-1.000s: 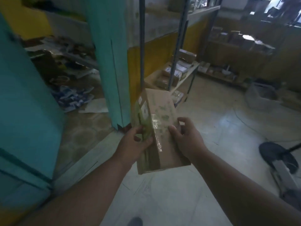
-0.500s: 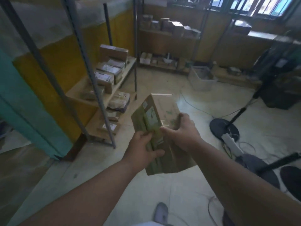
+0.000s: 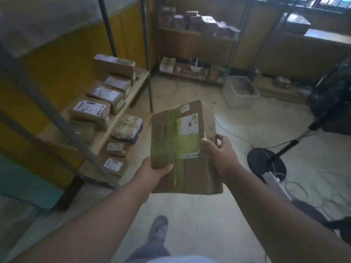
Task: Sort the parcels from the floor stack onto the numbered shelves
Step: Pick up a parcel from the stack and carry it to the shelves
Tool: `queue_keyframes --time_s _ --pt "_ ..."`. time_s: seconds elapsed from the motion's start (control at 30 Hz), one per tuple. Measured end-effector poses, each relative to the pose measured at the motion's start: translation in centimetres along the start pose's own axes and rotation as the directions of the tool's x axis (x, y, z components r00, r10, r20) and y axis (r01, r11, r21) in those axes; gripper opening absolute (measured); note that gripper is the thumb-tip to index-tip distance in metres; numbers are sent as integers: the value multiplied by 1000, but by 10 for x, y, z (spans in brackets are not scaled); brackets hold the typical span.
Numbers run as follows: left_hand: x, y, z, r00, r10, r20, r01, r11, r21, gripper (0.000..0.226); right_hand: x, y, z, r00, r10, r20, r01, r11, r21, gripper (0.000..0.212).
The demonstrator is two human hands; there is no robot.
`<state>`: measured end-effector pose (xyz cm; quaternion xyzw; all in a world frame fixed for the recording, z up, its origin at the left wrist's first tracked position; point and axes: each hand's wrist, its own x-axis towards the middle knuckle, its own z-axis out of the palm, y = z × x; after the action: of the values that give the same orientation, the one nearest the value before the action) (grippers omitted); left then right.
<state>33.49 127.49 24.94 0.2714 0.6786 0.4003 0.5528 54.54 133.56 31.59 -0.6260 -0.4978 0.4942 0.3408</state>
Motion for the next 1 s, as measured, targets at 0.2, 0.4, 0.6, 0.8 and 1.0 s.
queue_keyframes --time_s 0.2,0.4,0.6,0.8,1.0 --pt "92 72 47 991 98 92 -86 988 -128 72 97 -31 -39 999 -43 3 43 999 -29 58" --pt "167 133 121 967 189 170 -170 978 -123 69 195 -29 -102 998 59 -38 -55 992 116 69" --pt "232 169 195 970 69 231 -25 982 -189 58 327 -39 -158 998 36 53 -41 993 111 72" --pt "278 209 221 985 67 162 -12 948 -319 43 449 -73 -168 969 -6 246 13 1000 -27 107" --pt "348 240 203 992 108 -71 -127 918 -376 45 542 -129 -109 914 -64 401 105 991 -82 78"
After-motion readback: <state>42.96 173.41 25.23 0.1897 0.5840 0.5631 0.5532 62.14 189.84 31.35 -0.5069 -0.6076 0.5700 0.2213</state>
